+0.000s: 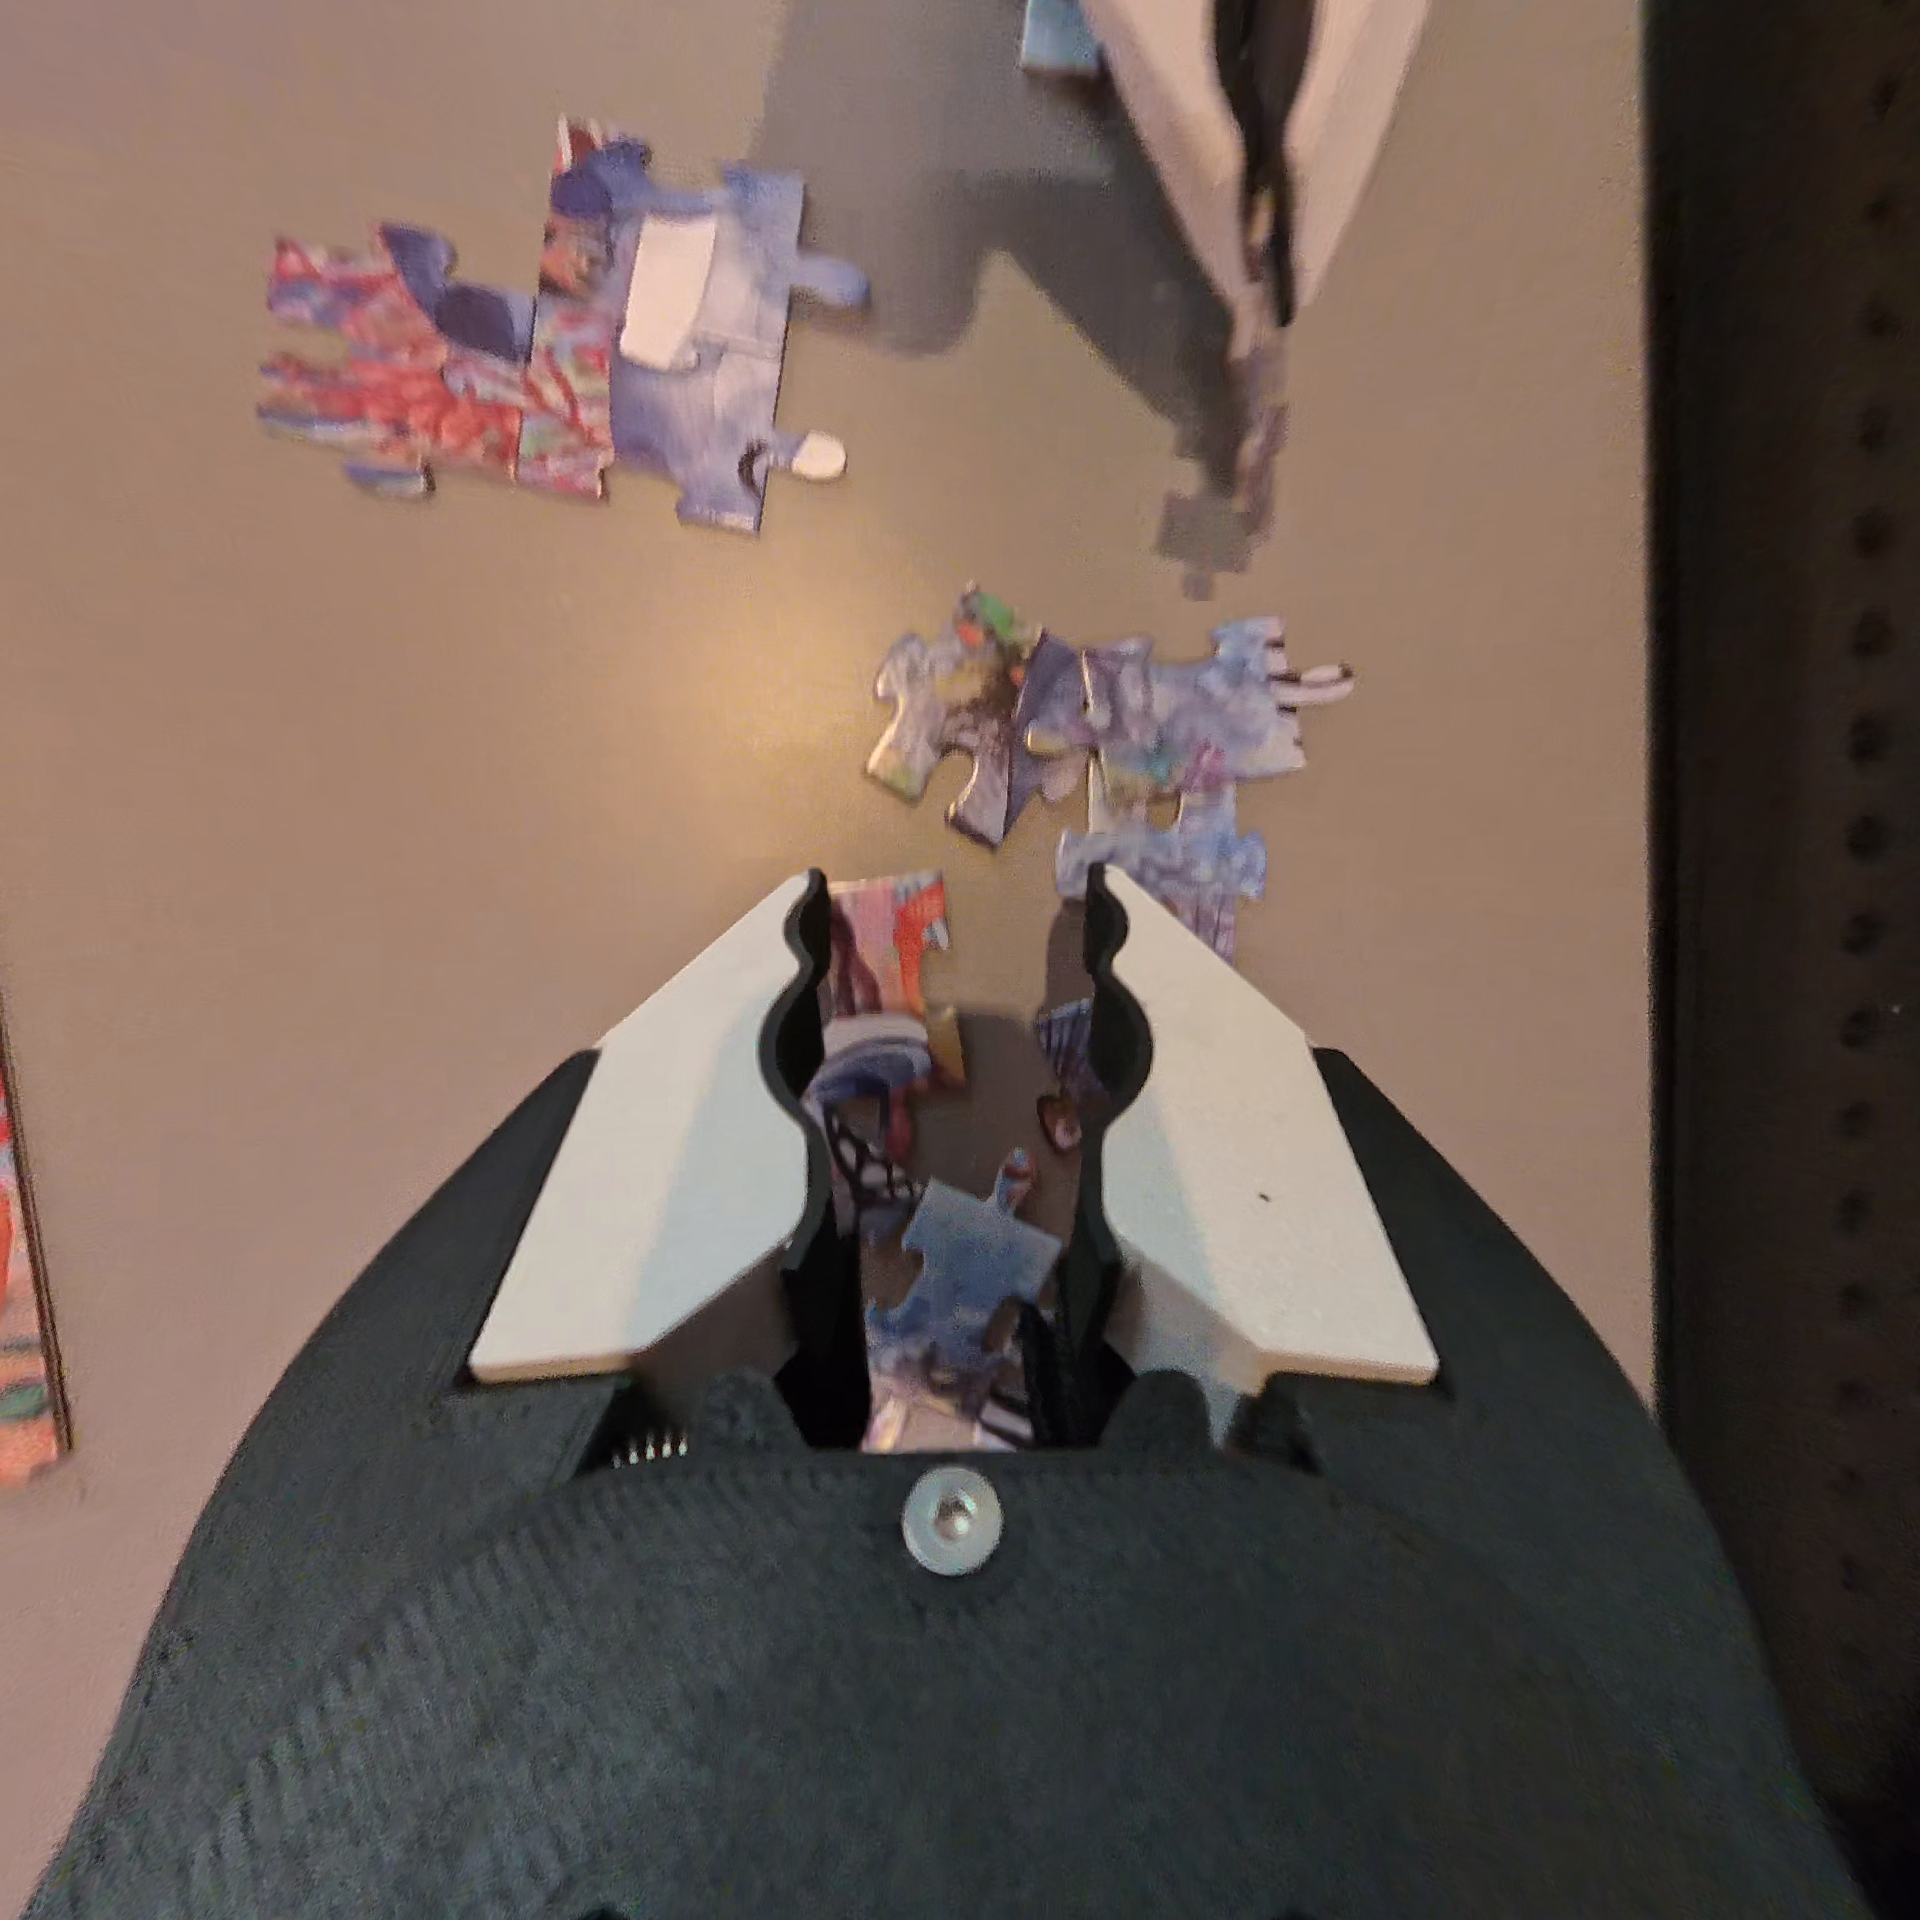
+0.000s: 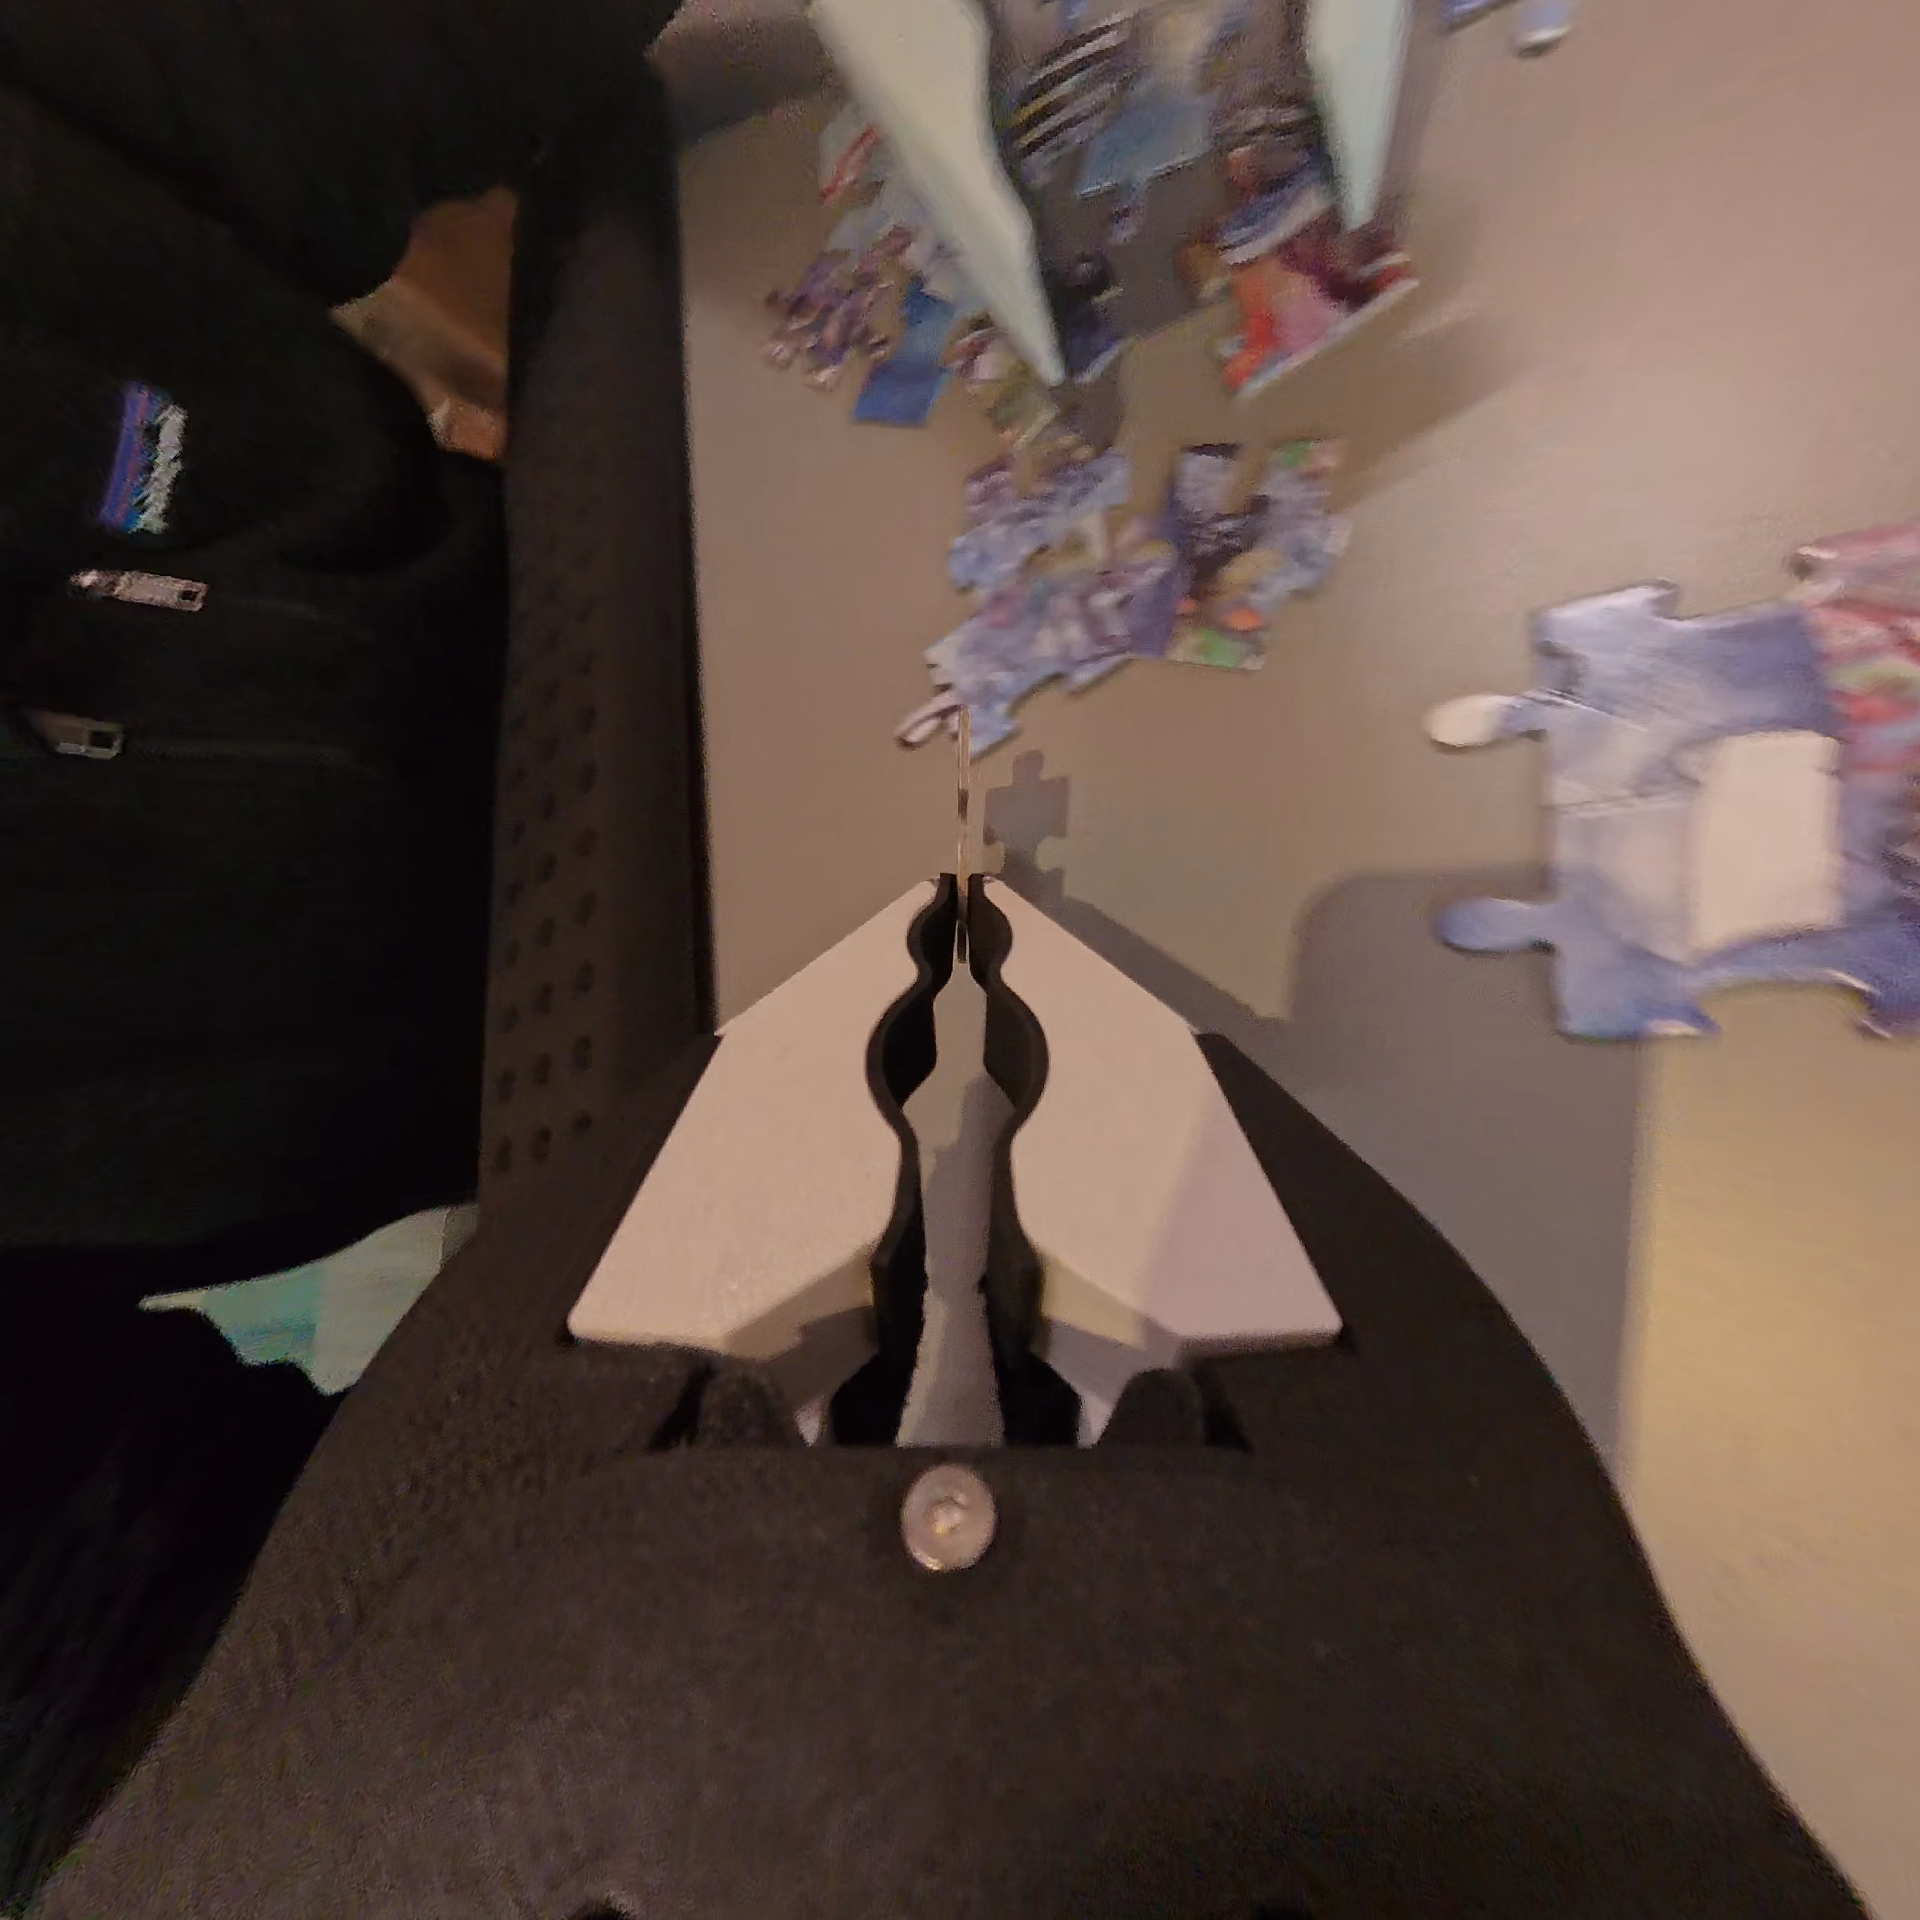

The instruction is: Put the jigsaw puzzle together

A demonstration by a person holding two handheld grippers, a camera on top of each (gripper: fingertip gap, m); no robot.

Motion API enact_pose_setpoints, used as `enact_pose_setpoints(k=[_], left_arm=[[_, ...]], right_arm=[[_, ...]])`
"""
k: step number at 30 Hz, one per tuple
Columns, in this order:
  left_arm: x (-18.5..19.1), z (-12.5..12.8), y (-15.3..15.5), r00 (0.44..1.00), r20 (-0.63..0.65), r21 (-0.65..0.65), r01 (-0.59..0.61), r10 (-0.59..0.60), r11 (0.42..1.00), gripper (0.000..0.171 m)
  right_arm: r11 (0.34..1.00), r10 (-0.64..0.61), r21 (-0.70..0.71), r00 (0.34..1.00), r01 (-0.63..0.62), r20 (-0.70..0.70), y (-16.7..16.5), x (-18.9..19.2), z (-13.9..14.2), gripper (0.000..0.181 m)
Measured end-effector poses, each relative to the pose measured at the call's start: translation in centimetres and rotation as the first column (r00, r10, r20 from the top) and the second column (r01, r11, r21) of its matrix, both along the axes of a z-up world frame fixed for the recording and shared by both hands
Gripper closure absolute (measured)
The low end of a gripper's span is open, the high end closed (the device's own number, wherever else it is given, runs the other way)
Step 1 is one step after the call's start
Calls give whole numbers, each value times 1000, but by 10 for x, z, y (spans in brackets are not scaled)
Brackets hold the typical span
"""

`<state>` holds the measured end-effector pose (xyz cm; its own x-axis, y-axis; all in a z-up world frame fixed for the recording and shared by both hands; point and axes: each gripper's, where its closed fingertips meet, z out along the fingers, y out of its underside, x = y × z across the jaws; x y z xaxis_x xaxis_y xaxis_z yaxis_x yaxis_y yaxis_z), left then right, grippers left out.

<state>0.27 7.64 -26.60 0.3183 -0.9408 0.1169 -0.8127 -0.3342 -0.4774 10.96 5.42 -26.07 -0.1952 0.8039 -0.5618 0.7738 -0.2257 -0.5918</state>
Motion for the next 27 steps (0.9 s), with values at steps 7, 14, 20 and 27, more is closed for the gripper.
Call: enact_pose_setpoints(k=[7,14,20,27], left_arm=[[-38,4,-2,993,10,29,-114,114,993,125],[-40,-11,7,993,-55,96,-100,106,990,126],[-56,-3,11,988,-72,128,-129,139,983,129],[-112,-5,-29,959,-231,32,-159,162,987,129]], right_arm=[[982,183,-49,982,-185,-40,-47,-18,9,181],[992,124,-20,992,-124,-20,-42,-43,1,160],[1000,-9,13,986,12,-165,-9,-40,27,163],[997,-53,48,979,64,-196,4,-41,29,166]])
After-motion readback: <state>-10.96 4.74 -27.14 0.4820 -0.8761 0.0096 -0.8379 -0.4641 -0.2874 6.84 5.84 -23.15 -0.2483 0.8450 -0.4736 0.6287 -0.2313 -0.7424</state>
